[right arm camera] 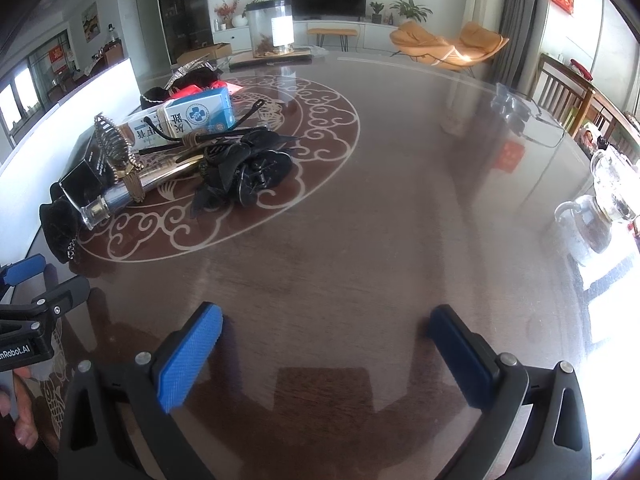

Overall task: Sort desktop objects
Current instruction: 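Move both tools toward the pile of objects on the table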

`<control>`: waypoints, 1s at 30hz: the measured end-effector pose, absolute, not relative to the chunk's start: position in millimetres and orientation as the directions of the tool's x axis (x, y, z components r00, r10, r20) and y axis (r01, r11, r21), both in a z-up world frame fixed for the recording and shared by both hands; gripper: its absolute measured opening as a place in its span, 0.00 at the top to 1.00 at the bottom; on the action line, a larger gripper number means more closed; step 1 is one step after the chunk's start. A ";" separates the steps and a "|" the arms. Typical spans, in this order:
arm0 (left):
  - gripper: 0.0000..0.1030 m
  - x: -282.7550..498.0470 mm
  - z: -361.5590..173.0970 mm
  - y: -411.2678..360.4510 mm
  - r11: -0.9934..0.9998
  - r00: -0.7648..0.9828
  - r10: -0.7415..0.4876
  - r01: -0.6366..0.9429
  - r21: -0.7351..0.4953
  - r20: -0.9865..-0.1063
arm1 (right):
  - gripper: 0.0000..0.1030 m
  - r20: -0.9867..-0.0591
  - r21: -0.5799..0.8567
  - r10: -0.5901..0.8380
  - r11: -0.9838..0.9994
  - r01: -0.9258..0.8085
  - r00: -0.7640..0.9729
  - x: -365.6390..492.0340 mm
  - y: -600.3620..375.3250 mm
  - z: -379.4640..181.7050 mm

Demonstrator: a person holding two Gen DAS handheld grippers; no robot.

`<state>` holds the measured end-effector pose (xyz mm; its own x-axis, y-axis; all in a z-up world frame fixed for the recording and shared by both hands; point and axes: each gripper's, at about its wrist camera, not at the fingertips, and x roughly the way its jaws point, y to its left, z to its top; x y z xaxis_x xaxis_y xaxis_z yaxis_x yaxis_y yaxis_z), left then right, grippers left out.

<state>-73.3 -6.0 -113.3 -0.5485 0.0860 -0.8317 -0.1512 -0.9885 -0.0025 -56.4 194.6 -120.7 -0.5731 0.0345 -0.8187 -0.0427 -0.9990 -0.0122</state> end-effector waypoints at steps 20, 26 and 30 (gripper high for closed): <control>0.00 -73.9 -114.2 -6.1 -0.988 -0.558 0.092 -0.157 -0.003 -0.825 | 0.00 -0.818 -0.013 0.036 -0.999 -0.044 -0.573 -55.7 194.5 -120.3; 0.00 -74.3 -113.9 -5.6 -0.987 -0.553 0.091 -0.162 0.000 -0.828 | 0.00 -0.818 -0.013 0.036 -0.999 -0.043 -0.573 -55.5 194.5 -120.2; 0.00 -75.8 -111.7 -17.6 -0.993 -0.534 0.070 -0.116 -0.009 -0.843 | 0.00 -0.818 -0.013 0.036 -0.999 -0.044 -0.573 -55.5 194.5 -120.2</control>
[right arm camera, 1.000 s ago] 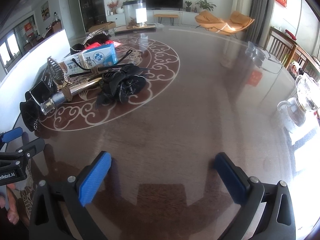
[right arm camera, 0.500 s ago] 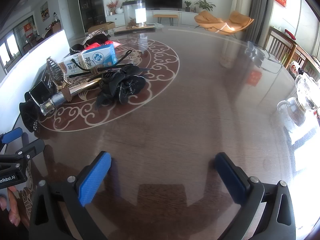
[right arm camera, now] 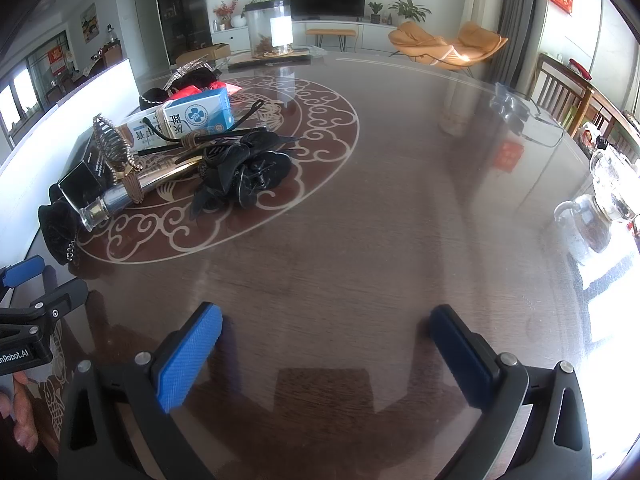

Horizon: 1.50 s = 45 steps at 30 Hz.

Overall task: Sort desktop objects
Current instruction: 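Move both tools toward the pile of objects on the table, then close the left gripper on the black velvet pouch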

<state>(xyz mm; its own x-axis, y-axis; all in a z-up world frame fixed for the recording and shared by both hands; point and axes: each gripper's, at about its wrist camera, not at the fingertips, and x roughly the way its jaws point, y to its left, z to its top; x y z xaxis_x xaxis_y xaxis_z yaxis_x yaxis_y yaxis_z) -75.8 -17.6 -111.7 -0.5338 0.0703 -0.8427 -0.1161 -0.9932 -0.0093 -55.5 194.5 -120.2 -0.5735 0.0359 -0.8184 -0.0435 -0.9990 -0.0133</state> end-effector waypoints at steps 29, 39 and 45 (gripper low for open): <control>0.77 -67.5 -103.6 -39.3 -0.996 -0.496 0.026 -0.090 0.022 -0.868 | 0.00 -0.818 -0.012 0.035 -0.999 -0.043 -0.574 -55.2 194.5 -120.1; 0.23 -120.9 -86.8 -33.2 -0.999 -0.552 0.033 -0.051 -0.005 -0.833 | 0.00 -0.818 -0.012 0.034 -0.999 -0.043 -0.574 -55.4 194.5 -120.1; 0.38 -139.8 -101.9 -39.7 -0.999 -0.537 0.040 -0.053 -0.013 -0.843 | 0.00 -0.818 -0.012 0.034 -0.999 -0.043 -0.574 -55.3 194.4 -120.1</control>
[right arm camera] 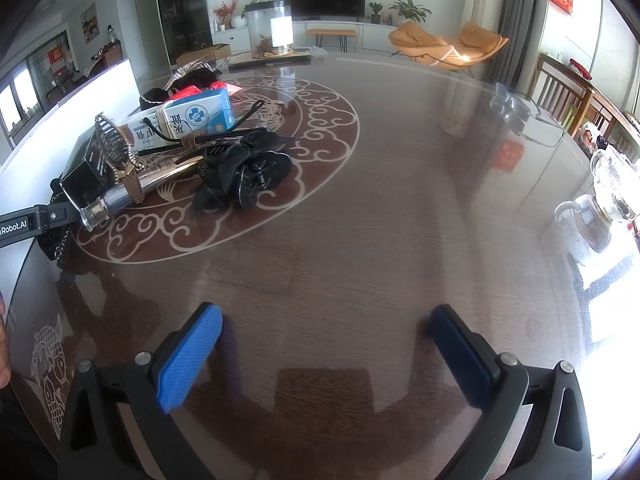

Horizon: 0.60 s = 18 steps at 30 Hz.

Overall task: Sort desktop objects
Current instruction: 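Close the left gripper on the black velvet pouch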

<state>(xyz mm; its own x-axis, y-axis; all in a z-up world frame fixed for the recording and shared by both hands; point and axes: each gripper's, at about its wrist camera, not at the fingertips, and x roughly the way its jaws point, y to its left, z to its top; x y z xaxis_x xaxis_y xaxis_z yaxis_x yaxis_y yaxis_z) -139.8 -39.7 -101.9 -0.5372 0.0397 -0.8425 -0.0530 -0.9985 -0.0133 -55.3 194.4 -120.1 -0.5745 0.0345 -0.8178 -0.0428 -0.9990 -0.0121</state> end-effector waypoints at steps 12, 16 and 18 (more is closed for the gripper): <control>0.63 -72.2 -105.0 -24.0 -0.990 -0.550 0.074 -0.139 0.004 -0.832 | 0.00 -0.818 -0.012 0.034 -0.999 -0.043 -0.574 -55.2 194.3 -119.9; 0.63 -61.9 -104.9 -23.2 -0.990 -0.561 0.082 -0.143 -0.001 -0.824 | 0.00 -0.825 -0.006 0.000 -1.000 0.008 -0.566 -59.4 189.3 -119.0; 0.63 -62.7 -104.9 -25.0 -0.990 -0.564 0.087 -0.141 -0.008 -0.821 | 0.00 -0.831 -0.019 -0.040 -0.995 0.100 -0.555 -69.1 177.1 -118.6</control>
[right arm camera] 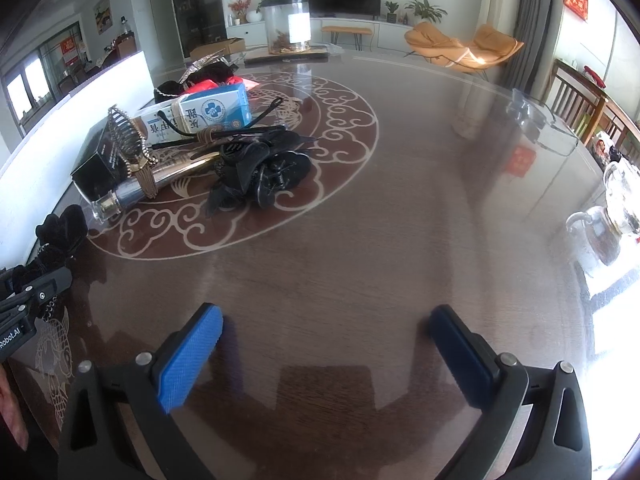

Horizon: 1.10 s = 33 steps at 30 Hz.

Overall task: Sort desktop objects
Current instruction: 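Close the left gripper on the black velvet pouch, then grasp the black bow hair claw clip with the right gripper while the left holds the pouch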

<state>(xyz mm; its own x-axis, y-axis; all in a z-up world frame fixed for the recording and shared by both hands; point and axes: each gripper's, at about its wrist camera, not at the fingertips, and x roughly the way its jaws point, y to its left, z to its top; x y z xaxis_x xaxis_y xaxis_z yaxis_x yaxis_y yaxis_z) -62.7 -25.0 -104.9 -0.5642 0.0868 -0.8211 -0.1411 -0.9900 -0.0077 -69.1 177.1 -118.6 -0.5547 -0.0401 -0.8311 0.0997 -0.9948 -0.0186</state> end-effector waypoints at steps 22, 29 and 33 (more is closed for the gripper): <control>0.63 -64.6 -106.1 -22.9 -0.990 -0.576 0.100 -0.141 -0.023 -0.812 | 0.35 -0.800 -0.030 -0.128 -0.967 0.252 -0.587 -111.1 154.9 -111.9; 0.61 -60.8 -107.1 -13.0 -0.988 -0.588 0.097 -0.155 -0.006 -0.803 | 0.34 -0.801 -0.034 -0.043 -0.993 0.117 -0.597 -58.6 160.9 -110.4; 0.56 -61.0 -107.0 -11.8 -0.988 -0.589 0.094 -0.155 -0.002 -0.802 | 0.17 -0.795 -0.053 -0.005 -0.995 0.079 -0.606 -56.9 161.9 -112.0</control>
<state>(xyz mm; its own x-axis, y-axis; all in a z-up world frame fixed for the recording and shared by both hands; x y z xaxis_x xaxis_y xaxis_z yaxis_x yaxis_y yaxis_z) -61.0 -11.8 -107.0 -0.5894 0.0937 -0.8024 -0.1548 -0.9879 -0.0016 -56.9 161.9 -112.0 -0.6064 -0.0054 -0.7951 0.0789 -0.9954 -0.0534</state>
